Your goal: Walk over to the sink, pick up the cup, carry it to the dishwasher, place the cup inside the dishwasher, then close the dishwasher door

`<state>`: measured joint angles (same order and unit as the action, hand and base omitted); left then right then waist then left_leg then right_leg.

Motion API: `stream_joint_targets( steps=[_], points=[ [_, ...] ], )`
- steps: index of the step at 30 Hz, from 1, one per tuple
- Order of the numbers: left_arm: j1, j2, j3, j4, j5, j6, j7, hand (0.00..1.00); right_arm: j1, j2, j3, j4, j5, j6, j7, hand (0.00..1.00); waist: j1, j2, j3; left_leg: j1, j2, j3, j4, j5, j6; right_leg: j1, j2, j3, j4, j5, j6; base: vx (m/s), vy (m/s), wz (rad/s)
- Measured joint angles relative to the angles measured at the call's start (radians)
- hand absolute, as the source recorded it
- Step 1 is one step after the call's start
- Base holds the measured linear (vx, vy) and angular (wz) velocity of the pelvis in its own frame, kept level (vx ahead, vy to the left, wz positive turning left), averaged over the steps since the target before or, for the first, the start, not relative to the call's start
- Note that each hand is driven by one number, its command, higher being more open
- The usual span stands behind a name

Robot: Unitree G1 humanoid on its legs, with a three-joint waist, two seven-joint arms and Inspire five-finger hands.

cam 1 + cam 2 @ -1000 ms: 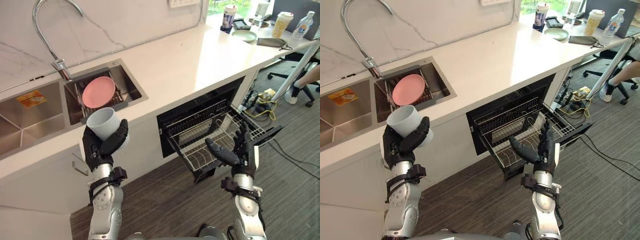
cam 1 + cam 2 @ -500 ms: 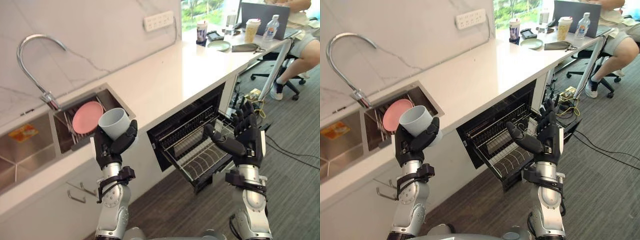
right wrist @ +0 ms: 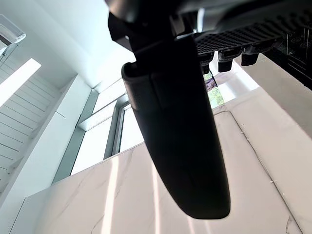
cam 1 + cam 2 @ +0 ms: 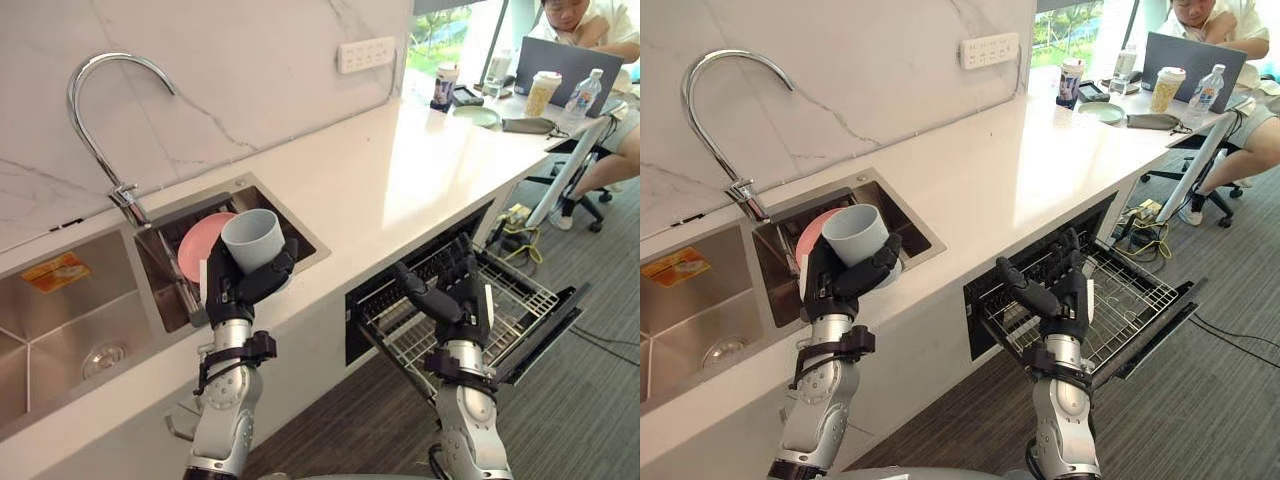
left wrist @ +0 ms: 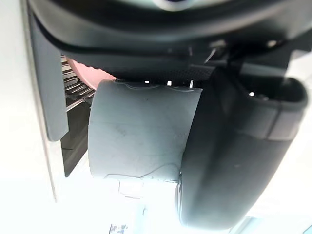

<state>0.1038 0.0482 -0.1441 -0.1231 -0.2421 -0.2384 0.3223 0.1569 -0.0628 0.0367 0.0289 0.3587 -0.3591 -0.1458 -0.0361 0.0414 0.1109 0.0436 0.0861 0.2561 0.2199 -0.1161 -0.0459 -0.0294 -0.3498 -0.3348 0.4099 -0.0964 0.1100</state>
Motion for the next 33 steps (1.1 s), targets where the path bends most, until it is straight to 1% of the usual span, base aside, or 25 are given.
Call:
stream_joint_targets(
  steps=[1,2,5,7,9,10,13,14,18,19,21,24,25,26,28,30,33],
  points=[
    [-0.002,-0.002,-0.004,0.000,-0.014,0.000,-0.005,0.00,0.003,-0.013,-0.010,0.001,-0.001,0.000,-0.002,1.00,-0.008,0.005,0.002,0.000,0.001,-0.004,-0.006,0.000,0.000,0.003,0.004,0.006,-0.011,0.000,0.000,0.07,-0.021,-0.01],
    [-0.006,-0.007,-0.006,0.000,-0.016,-0.001,-0.012,0.00,0.006,-0.014,-0.020,0.000,-0.002,0.000,-0.013,1.00,-0.008,0.003,0.004,0.001,0.004,-0.003,-0.013,0.000,0.000,0.017,0.014,0.001,-0.040,0.000,0.000,0.07,-0.031,0.03],
    [-0.009,-0.011,-0.013,-0.001,-0.016,-0.004,-0.024,0.00,0.006,-0.012,-0.038,-0.012,-0.002,0.000,-0.036,1.00,-0.004,-0.001,0.006,0.020,0.009,0.012,-0.047,0.004,-0.006,0.060,0.038,-0.002,-0.141,0.022,0.023,0.04,-0.026,-0.11],
    [-0.009,-0.012,-0.014,-0.006,-0.012,-0.005,-0.024,0.00,0.007,-0.007,-0.030,-0.022,0.001,0.000,-0.038,1.00,0.000,-0.001,0.006,0.034,0.011,0.037,-0.066,0.007,-0.010,0.069,0.050,0.006,-0.182,0.040,0.024,0.02,-0.001,-0.31],
    [-0.011,-0.012,-0.024,-0.030,-0.011,-0.005,-0.021,0.00,0.015,0.005,-0.023,-0.062,0.003,0.000,-0.033,1.00,-0.002,-0.001,0.006,0.042,0.013,0.059,-0.077,0.007,-0.010,0.074,0.061,0.019,-0.224,0.064,0.024,0.00,0.019,-0.32],
    [-0.012,-0.013,-0.026,-0.033,-0.011,-0.005,-0.021,0.00,0.015,0.005,-0.023,-0.066,0.003,0.000,-0.031,1.00,-0.003,-0.001,0.006,0.043,0.013,0.061,-0.078,0.007,-0.010,0.076,0.062,0.021,-0.229,0.067,0.025,0.00,0.030,-0.22],
    [-0.039,-0.013,-0.045,-0.040,-0.001,-0.019,-0.015,0.00,0.019,0.004,-0.024,-0.114,0.010,0.000,0.007,1.00,-0.003,-0.001,0.006,0.071,0.014,0.091,-0.094,0.007,-0.010,0.096,0.075,0.043,-0.277,0.101,0.022,-0.01,0.035,-0.29],
    [-0.048,-0.013,-0.049,-0.040,0.011,-0.032,-0.010,0.00,0.020,0.004,-0.022,-0.138,0.012,0.000,0.027,1.00,-0.004,-0.001,0.006,0.084,0.015,0.108,-0.103,0.008,-0.010,0.100,0.081,0.060,-0.295,0.115,0.020,-0.02,0.027,-0.36],
    [-0.097,-0.010,-0.064,-0.039,0.069,-0.046,0.038,0.00,0.020,-0.004,-0.026,-0.188,0.053,0.007,0.103,1.00,-0.010,-0.004,0.004,0.103,0.013,0.153,-0.116,0.008,-0.010,0.101,0.091,0.095,-0.339,0.153,0.017,-0.06,0.040,-0.39],
    [-0.121,-0.008,-0.080,-0.029,0.097,-0.049,0.068,0.00,0.020,-0.009,-0.031,-0.203,0.077,0.023,0.132,1.00,-0.012,-0.005,0.004,0.111,0.011,0.168,-0.121,0.008,-0.010,0.101,0.094,0.114,-0.351,0.164,0.016,-0.07,0.022,-0.34],
    [-0.149,-0.007,-0.089,-0.007,0.136,-0.050,0.099,0.00,0.020,-0.017,-0.032,-0.217,0.115,0.048,0.169,1.00,-0.017,-0.007,0.002,0.116,0.010,0.171,-0.131,0.008,-0.010,0.098,0.100,0.126,-0.365,0.178,0.014,-0.08,0.014,-0.30],
    [-0.199,0.008,-0.099,0.055,0.186,-0.054,0.152,0.00,0.018,-0.028,-0.027,-0.243,0.197,0.111,0.254,1.00,-0.028,-0.023,-0.001,0.119,0.009,0.203,-0.138,0.009,-0.014,0.084,0.108,0.159,-0.387,0.193,0.012,-0.10,-0.007,-0.38],
    [-0.209,0.011,-0.099,0.076,0.199,-0.054,0.174,0.00,0.014,-0.031,-0.026,-0.249,0.225,0.135,0.299,1.00,-0.032,-0.030,-0.002,0.118,0.007,0.219,-0.144,0.009,-0.015,0.078,0.109,0.171,-0.395,0.193,0.012,-0.12,-0.037,-0.38],
    [-0.221,0.014,-0.100,0.101,0.217,-0.049,0.193,0.00,0.012,-0.037,-0.026,-0.253,0.247,0.155,0.335,1.00,-0.037,-0.033,-0.002,0.120,0.007,0.228,-0.146,0.010,-0.017,0.074,0.111,0.173,-0.398,0.193,0.012,-0.11,-0.041,-0.33],
    [-0.233,0.013,-0.102,0.122,0.256,-0.041,0.218,0.00,0.011,-0.047,-0.026,-0.258,0.260,0.177,0.374,1.00,-0.040,-0.036,-0.001,0.122,0.006,0.239,-0.149,0.013,-0.021,0.067,0.116,0.179,-0.399,0.193,0.012,-0.06,-0.029,-0.23],
    [-0.257,0.014,-0.106,0.140,0.342,-0.015,0.256,0.00,0.009,-0.060,-0.018,-0.268,0.295,0.212,0.429,1.00,-0.043,-0.037,-0.002,0.123,0.015,0.255,-0.150,0.018,-0.029,0.056,0.127,0.192,-0.399,0.193,0.013,-0.05,-0.048,-0.22],
    [-0.288,0.017,-0.124,0.153,0.410,0.008,0.285,0.00,0.007,-0.082,-0.006,-0.275,0.327,0.232,0.473,1.00,-0.043,-0.039,-0.004,0.124,0.020,0.256,-0.156,0.027,-0.036,0.051,0.135,0.192,-0.399,0.193,0.013,-0.02,-0.046,-0.04]
  ],
)
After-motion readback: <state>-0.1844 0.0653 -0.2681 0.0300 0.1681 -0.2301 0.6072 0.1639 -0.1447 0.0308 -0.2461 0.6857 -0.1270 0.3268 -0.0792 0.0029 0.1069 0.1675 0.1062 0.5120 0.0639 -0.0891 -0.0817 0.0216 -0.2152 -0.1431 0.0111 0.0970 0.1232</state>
